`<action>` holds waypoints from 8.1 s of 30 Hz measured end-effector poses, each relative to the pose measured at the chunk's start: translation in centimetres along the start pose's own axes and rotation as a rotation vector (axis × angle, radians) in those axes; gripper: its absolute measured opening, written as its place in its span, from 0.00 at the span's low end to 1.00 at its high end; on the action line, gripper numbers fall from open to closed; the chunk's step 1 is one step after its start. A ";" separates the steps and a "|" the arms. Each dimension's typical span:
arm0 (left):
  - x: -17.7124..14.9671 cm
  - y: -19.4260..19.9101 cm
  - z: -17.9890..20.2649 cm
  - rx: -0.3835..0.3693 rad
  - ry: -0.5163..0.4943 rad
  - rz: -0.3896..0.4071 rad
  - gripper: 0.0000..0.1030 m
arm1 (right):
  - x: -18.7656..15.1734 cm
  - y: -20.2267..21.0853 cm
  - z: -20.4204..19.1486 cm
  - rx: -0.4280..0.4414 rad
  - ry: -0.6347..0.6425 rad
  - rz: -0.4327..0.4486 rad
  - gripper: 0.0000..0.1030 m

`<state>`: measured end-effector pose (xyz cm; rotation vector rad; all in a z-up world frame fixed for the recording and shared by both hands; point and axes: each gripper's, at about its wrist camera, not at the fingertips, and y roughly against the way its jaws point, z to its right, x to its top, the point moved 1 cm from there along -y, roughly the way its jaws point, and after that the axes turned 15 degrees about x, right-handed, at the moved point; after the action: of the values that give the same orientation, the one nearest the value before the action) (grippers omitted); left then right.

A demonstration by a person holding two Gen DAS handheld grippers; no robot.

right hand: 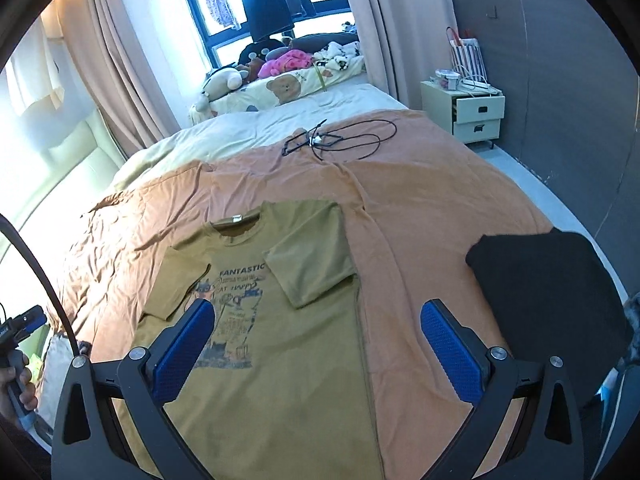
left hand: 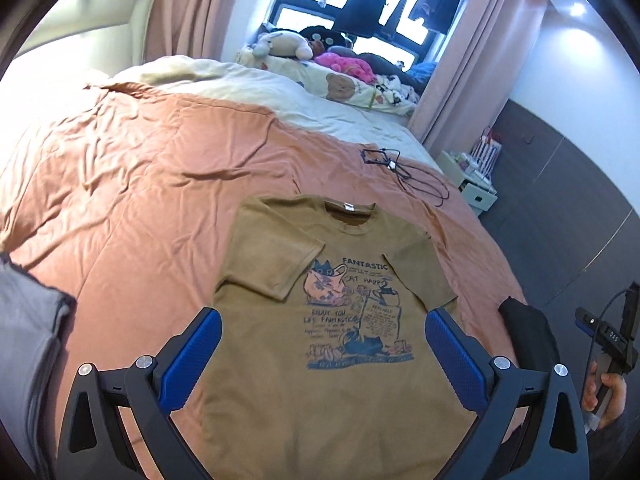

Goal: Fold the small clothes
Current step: 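Open the left tool and lift both tools above the shirt, then lower both tools to the shirt's hem, then close both tools on the shirt's hem, then lift the hem with both tools and fold it toward the collar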

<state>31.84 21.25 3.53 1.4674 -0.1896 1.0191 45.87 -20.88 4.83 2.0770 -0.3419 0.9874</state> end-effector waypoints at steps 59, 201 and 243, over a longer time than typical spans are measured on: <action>-26.8 -1.5 -14.4 0.049 0.415 -0.215 0.65 | -22.6 6.2 7.4 0.036 -0.320 -0.002 0.99; -25.4 17.3 -15.9 -0.254 0.449 0.070 0.03 | -23.1 13.0 10.5 0.459 -0.274 0.245 0.04; -11.9 -4.9 -14.2 -0.117 0.501 -0.131 0.04 | -6.5 -7.2 13.1 0.334 -0.347 0.062 0.04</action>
<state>21.41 29.31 -10.41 1.0657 0.2019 1.2117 52.38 -26.73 -8.94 2.5639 -0.4438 0.7549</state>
